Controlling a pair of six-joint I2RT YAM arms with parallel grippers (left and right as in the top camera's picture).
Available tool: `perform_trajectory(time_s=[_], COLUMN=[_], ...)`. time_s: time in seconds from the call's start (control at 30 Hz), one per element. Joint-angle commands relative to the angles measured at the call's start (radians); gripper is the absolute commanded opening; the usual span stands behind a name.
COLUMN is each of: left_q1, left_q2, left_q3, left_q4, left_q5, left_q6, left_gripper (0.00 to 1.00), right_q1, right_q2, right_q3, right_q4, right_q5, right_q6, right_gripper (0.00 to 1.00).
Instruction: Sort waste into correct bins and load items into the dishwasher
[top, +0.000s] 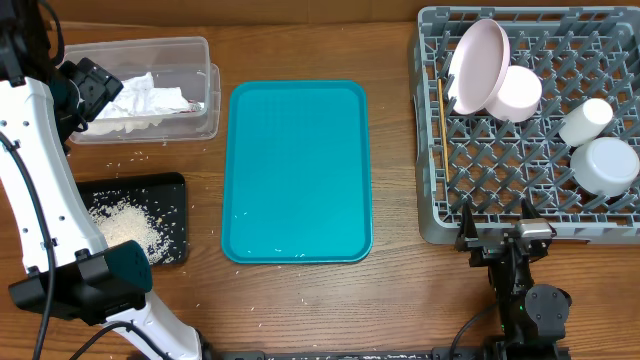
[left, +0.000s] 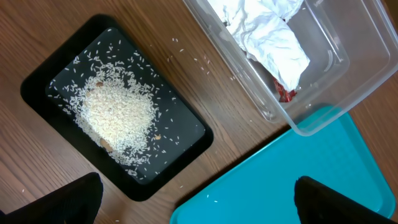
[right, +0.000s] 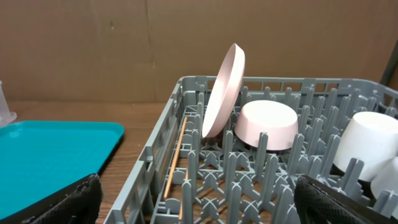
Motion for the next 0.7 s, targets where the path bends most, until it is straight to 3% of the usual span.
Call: perform_trajectory(time_s=[0.0,0.43,0.57,0.67], left_q1=[-0.009,-0.013,-0.013,-0.013], left_q2=[0.007,0.012,-0.012,-0.063], left_q3=[-0.002,-0.002,-0.002,-0.004], left_q4=[-0.002,-0.002,-0.002,-0.003], left_q5=[0.002,0.002,-0.148,-0.115], left_q6=[0.001,0.001,0.005,0.151], left_gripper=[1.00,1.00,1.00,1.00], right_q1=[-0.004,-0.004,-0.004,-0.004], right_q2=[-0.008,-0.008,-0.008,-0.008], right_q3=[-0.010,-0.010,-0.010,-0.010], right_q4=[0.006,0.006,0.006,0.006], right_q5=[0.005,0.005,0.005,0.005], right_q6=[-0.029,-0.029,-0.029,-0.029], right_gripper=[1.00,1.00,1.00,1.00])
